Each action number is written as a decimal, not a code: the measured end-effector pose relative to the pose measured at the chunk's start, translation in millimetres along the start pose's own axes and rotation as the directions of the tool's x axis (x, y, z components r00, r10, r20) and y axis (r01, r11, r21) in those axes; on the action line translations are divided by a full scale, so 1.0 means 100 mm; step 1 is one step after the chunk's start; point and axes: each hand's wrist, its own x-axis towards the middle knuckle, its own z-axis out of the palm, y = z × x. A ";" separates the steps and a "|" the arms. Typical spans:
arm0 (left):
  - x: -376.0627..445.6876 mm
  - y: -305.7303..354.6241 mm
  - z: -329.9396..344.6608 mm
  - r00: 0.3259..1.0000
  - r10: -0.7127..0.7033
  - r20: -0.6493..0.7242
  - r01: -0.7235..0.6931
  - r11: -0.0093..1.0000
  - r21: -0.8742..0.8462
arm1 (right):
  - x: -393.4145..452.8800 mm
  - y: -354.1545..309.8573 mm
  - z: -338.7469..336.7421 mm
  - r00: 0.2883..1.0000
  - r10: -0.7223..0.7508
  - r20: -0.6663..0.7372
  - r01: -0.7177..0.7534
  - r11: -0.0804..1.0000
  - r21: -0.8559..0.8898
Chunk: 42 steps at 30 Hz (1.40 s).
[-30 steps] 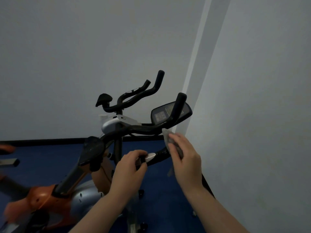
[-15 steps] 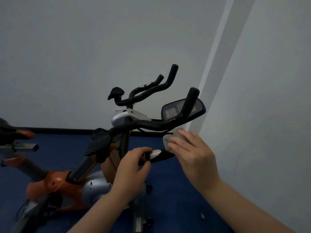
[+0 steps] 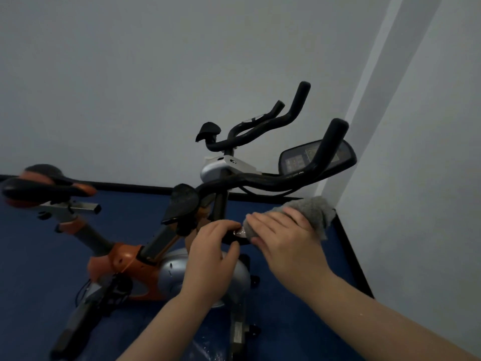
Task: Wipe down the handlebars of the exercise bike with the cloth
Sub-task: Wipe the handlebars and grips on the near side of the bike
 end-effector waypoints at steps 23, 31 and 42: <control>0.30 -0.44 -0.30 0.941 0.190 0.281 -0.136 0.970 -0.201 | -0.12 0.08 -0.14 0.924 0.246 -0.291 -0.307 0.933 -0.186; 0.32 -0.24 -0.07 0.927 0.257 0.271 -0.190 0.949 -0.251 | -0.13 0.16 -0.13 0.833 0.356 -0.424 -0.344 0.933 0.109; 0.27 -0.20 -0.06 0.952 0.203 0.229 -0.154 0.965 -0.214 | 0.11 -0.82 0.36 0.089 0.994 0.069 -0.259 -0.044 0.965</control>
